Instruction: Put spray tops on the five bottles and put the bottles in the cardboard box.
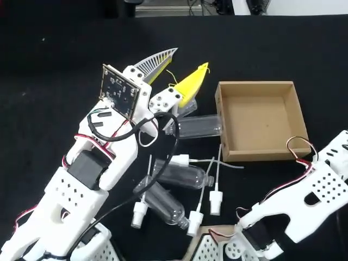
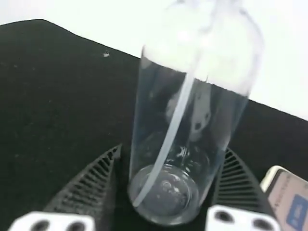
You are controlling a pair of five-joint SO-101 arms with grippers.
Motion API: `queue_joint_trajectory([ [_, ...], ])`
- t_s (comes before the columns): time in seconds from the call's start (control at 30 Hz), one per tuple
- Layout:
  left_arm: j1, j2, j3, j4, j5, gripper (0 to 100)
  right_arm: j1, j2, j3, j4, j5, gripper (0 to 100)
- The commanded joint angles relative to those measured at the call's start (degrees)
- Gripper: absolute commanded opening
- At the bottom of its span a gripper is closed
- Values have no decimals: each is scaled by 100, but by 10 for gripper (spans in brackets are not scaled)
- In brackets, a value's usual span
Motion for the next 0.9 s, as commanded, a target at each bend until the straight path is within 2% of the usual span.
queue_joint_trajectory([
  [0.0,-22,-70,-119,-176,-53,199,-114,-312,-154,-53,26,248],
  [0.37,-22,-70,-119,-176,-53,199,-229,-1525,725,-53,35,249],
  [0.87,-31,-70,-119,-176,-53,199,-176,-2088,804,-53,35,249],
])
